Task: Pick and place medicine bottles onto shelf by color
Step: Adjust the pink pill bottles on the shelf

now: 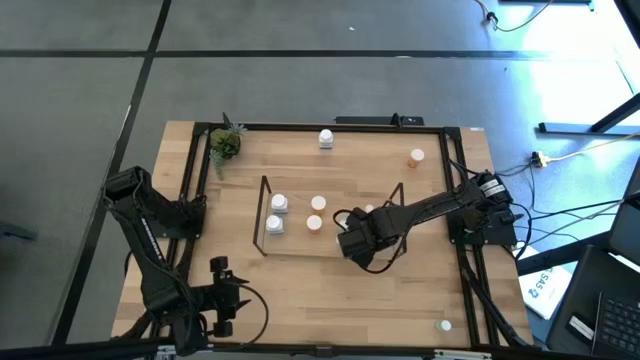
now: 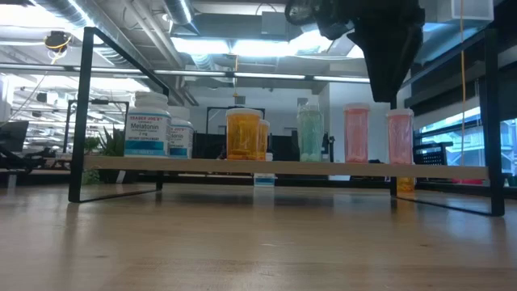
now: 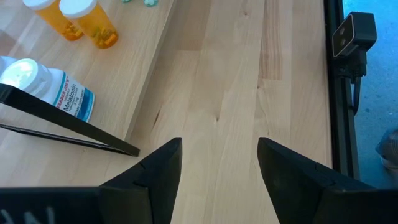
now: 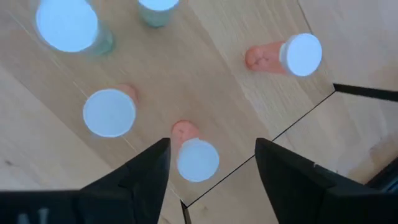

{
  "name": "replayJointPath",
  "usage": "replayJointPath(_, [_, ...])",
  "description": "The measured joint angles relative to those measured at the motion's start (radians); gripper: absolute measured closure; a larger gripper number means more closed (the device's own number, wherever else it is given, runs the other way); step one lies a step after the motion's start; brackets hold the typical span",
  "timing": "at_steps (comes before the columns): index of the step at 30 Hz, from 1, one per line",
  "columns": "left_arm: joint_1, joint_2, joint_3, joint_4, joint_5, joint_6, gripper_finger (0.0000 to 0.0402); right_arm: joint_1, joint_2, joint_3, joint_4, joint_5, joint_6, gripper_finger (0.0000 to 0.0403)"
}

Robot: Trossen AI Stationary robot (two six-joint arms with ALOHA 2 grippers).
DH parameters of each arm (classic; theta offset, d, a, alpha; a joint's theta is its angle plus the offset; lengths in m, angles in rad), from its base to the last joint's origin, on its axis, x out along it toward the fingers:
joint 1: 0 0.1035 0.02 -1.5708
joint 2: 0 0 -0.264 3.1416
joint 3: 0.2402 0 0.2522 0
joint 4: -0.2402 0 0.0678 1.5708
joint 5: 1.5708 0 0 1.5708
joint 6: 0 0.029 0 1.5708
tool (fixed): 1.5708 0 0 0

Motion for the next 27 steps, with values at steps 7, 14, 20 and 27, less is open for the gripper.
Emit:
replayJointPath(7, [-0.023,0.0,0.0,0.015,0.0,-0.001,0.0198,-0.002,0.0,-0.074,0.009,-0.077,0.074,0.0174])
replayJointPath(14, [-0.036,0.0,0.0,0.017,0.0,-0.002,0.0198,-0.003,0.0,-0.155,0.034,-0.085,0.093,0.0175])
replayJointPath(20, [-0.035,0.0,0.0,0.019,0.0,-0.002,0.0198,-0.003,-0.001,-0.161,0.042,-0.083,0.07,0.0175])
replayJointPath(27, [-0.035,0.0,0.0,0.018,0.0,-0.001,0.0198,-0.003,-0.001,-0.147,0.055,-0.086,0.017,0.0175])
